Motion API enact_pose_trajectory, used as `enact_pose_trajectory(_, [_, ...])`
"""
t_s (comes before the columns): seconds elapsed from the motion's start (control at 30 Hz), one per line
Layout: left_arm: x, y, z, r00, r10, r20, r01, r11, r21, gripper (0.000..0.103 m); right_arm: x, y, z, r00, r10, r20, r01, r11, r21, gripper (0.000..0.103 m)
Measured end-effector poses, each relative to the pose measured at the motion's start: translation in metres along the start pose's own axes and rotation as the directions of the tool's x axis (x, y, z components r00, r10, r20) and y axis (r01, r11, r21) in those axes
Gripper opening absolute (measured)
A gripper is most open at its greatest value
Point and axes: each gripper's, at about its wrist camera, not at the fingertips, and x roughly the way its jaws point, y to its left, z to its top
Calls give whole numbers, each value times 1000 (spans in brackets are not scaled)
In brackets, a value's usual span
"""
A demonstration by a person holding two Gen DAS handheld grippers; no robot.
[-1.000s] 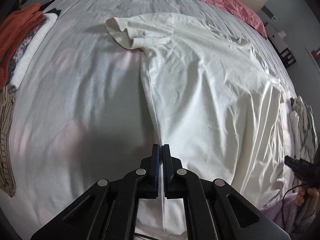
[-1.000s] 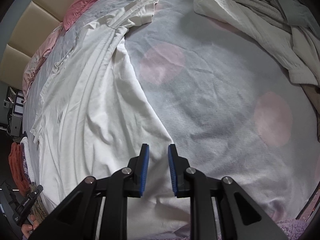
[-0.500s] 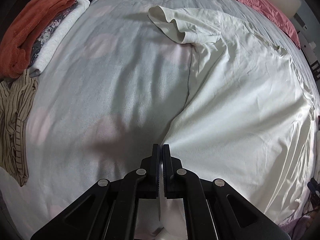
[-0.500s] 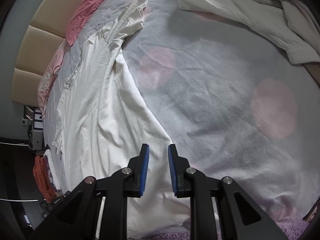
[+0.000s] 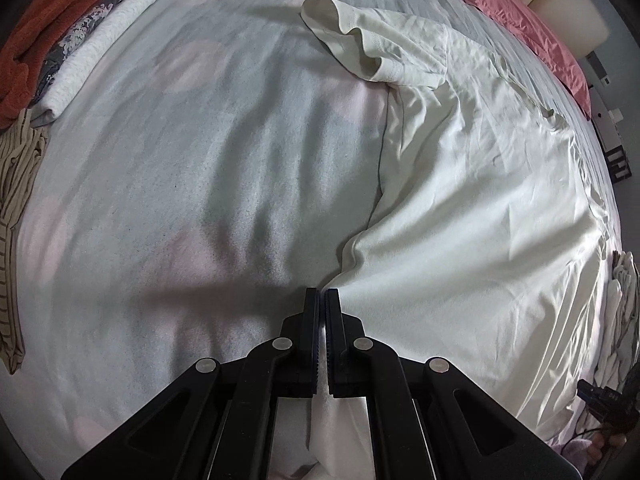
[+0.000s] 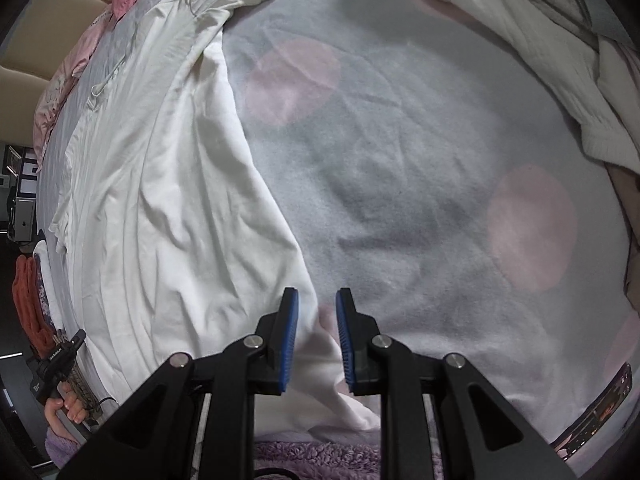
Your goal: Fold clothes
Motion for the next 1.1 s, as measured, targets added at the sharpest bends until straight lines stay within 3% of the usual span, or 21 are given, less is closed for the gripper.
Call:
enact_pose_trajectory(0.13, [-1, 0, -1, 1000, -14, 6, 13, 1000, 6, 3, 15, 11, -2, 998, -29, -55, 27, 999, -38, 18])
enact_pose_trajectory(0.23, [-4, 3, -2, 999, -33, 10, 33, 999, -5, 3, 8, 15, -3, 997, -69, -27, 67, 996, -53, 3])
enact_pose_trajectory(0.43, [-2, -4, -7, 992, -120, -31, 121, 993, 4, 3, -49, -27, 0, 982, -141, 127, 126, 984, 125, 2])
enact_pose_trajectory(0.6, [1, -9, -10, 996, -69, -60, 70, 997, 28, 3, -53, -47, 0, 980, -160, 115, 127, 960, 248, 2])
enact_pose_trajectory(0.87, [3, -12, -13, 997, 1, -82, 3, 999, 50, 3, -40, -46, 7, 965, -257, 45, 240, 943, 230, 3])
enact_pose_trajectory(0.93, [0, -9, -12, 996, -37, -78, 39, 999, 28, 5, -39, -43, 9, 967, -250, 44, 235, 948, 216, 5])
enact_pose_trajectory(1.0, [-6, -5, -12, 994, -82, -68, 82, 997, 4, 6, -49, -42, 8, 973, -211, 98, 186, 958, 219, 7])
enact_pose_trajectory(1.07, [-14, -3, -10, 995, -96, -32, 96, 995, -6, 22, -61, -42, 5, 973, -139, 182, 98, 971, 218, 22])
enact_pose_trajectory(1.1, [-18, -3, -7, 996, -94, -4, 94, 996, -6, 26, -67, -42, 4, 971, -89, 220, 42, 977, 210, 24])
